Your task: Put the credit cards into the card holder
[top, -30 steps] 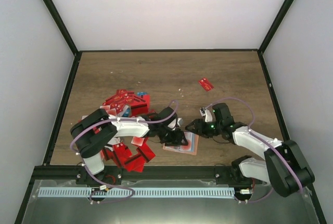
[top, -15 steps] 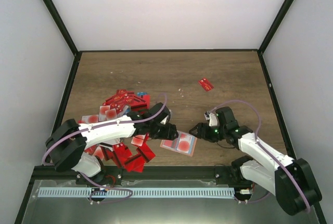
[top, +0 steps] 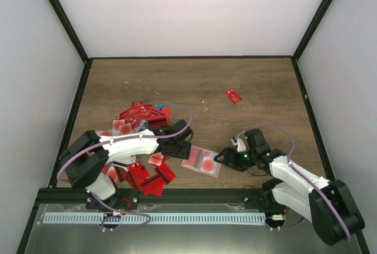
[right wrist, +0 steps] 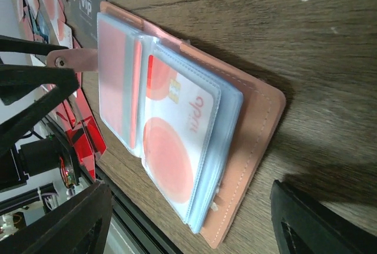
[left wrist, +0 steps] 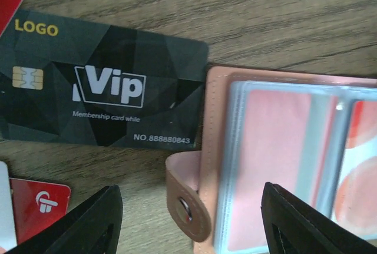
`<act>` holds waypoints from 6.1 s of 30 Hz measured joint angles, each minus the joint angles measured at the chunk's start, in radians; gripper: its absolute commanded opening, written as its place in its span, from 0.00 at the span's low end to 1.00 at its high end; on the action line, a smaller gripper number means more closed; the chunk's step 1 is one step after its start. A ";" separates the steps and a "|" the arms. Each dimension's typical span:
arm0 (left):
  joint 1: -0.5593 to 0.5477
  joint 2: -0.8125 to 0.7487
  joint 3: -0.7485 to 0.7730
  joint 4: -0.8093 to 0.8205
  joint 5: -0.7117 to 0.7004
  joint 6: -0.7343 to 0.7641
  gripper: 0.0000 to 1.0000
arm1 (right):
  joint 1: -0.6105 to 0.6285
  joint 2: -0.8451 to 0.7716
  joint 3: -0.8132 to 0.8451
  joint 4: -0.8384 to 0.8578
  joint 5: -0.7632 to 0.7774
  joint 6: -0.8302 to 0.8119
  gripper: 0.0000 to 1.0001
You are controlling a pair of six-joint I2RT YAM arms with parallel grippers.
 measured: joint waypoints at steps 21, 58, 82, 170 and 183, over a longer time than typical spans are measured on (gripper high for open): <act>-0.041 0.075 0.011 0.006 -0.089 0.049 0.57 | -0.001 0.060 -0.020 0.135 -0.060 0.061 0.75; -0.084 0.022 -0.008 -0.014 -0.100 0.035 0.42 | -0.004 0.013 0.052 0.055 0.080 0.047 0.74; -0.106 0.075 -0.021 0.092 -0.053 0.047 0.33 | -0.006 0.129 -0.027 0.314 -0.056 0.108 0.73; 0.062 -0.147 -0.221 0.096 0.010 0.060 0.43 | 0.242 0.660 0.245 0.688 -0.172 0.179 0.69; 0.062 -0.098 -0.228 0.213 0.021 0.037 0.44 | 0.241 0.673 0.245 0.706 -0.184 0.170 0.69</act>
